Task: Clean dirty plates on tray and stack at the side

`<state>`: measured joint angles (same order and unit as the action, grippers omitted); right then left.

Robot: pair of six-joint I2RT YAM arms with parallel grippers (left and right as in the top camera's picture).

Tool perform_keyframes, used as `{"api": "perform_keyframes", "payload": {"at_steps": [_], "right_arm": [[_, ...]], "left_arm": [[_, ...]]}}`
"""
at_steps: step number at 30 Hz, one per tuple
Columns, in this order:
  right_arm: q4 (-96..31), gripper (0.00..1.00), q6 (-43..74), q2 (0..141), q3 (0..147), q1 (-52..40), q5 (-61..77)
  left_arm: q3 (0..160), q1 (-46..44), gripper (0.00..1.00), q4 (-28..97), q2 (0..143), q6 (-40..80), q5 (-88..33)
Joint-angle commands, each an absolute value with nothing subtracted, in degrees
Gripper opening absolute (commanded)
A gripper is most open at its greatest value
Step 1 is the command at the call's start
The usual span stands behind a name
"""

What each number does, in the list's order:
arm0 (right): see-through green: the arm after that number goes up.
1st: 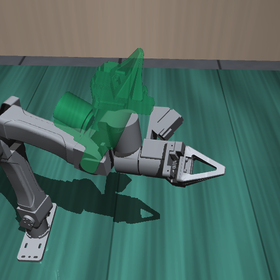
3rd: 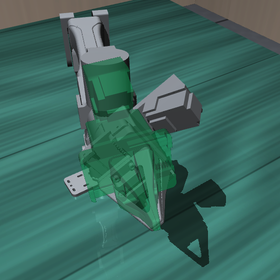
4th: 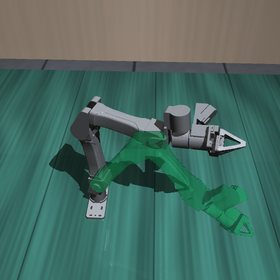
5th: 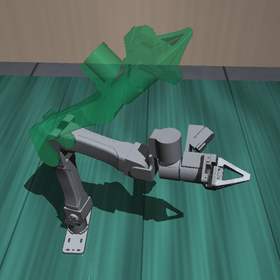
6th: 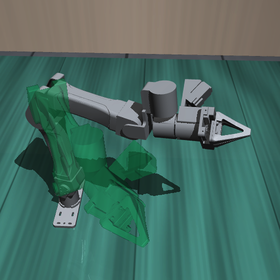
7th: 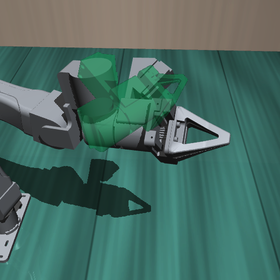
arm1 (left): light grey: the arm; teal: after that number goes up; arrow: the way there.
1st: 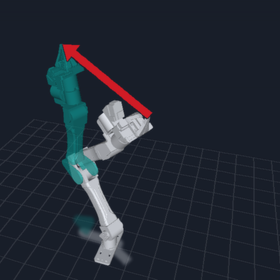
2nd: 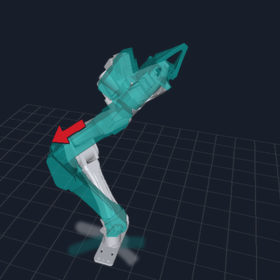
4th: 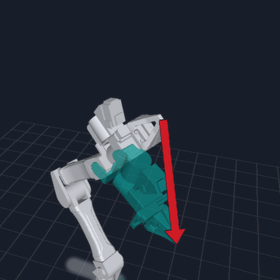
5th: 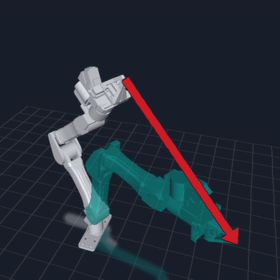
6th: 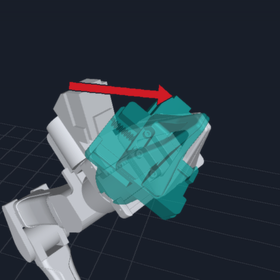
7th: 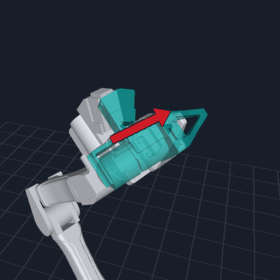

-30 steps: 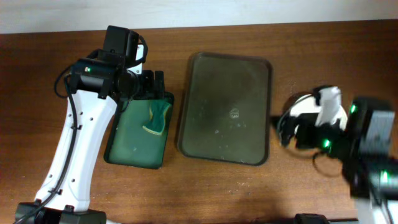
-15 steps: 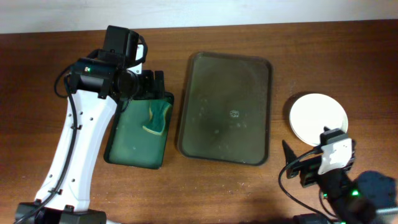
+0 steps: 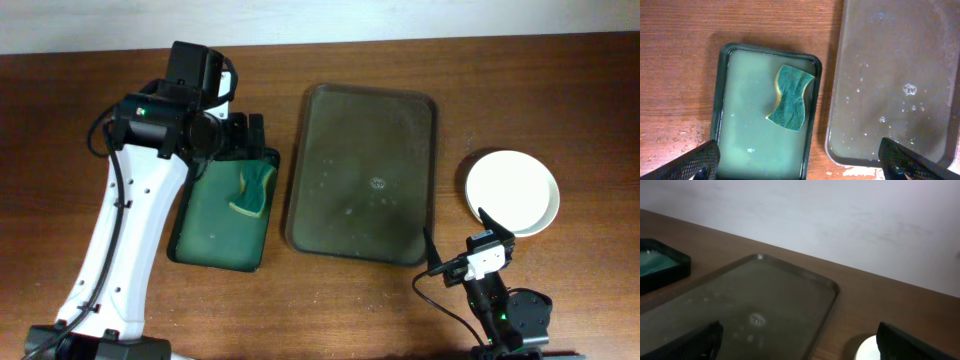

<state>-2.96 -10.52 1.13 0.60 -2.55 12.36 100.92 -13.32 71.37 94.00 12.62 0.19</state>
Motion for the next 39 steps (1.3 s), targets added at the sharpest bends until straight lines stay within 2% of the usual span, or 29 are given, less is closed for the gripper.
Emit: {"api": "perform_keyframes", "payload": {"at_steps": [1, 9, 11, 12, 14, 19, 25, 29, 33, 39], "right_arm": [[-3.2, 0.98, -10.5, 1.3, 0.3, -2.2, 12.9], [-3.2, 0.98, -10.5, 1.3, 0.3, -2.2, 12.9], [-3.2, 0.98, -10.5, 1.3, 0.3, -2.2, 12.9], [-3.2, 0.98, -10.5, 1.3, 0.3, -2.2, 12.9], [-3.2, 0.98, -10.5, 1.3, 0.3, -2.2, 12.9], [-3.2, 0.98, -10.5, 1.3, 0.3, -2.2, 12.9], [-3.2, 0.98, -10.5, 1.3, 0.3, -2.2, 12.9], [-3.2, 0.98, -10.5, 1.3, 0.3, -2.2, 12.9], [-3.2, 0.98, -10.5, 1.3, 0.3, -2.2, 12.9], [-3.2, 0.98, -10.5, 1.3, 0.3, -2.2, 12.9]], "left_arm": [[101.1, -13.1, 1.0, 71.4, 93.8, 12.1, -0.1], [101.1, -12.8, 0.99, 73.2, 93.8, 12.1, 0.0], [100.8, -13.1, 0.99, 74.0, 91.2, 11.7, 7.5], [98.4, -13.8, 0.99, 70.3, 87.4, 11.7, 10.7], [82.5, -15.2, 0.99, 53.9, 72.4, 11.7, 12.9], [49.8, -15.1, 0.99, 31.5, 44.6, 11.6, 12.9], [22.3, -10.7, 0.99, 14.3, 18.0, 11.7, 11.4], [11.5, -7.7, 0.99, 12.0, 2.9, 11.9, 9.9], [2.0, -6.1, 0.99, 3.3, 0.2, 11.9, 10.3], [0.5, -6.3, 0.99, 3.7, 0.4, 11.9, 10.3]]}}
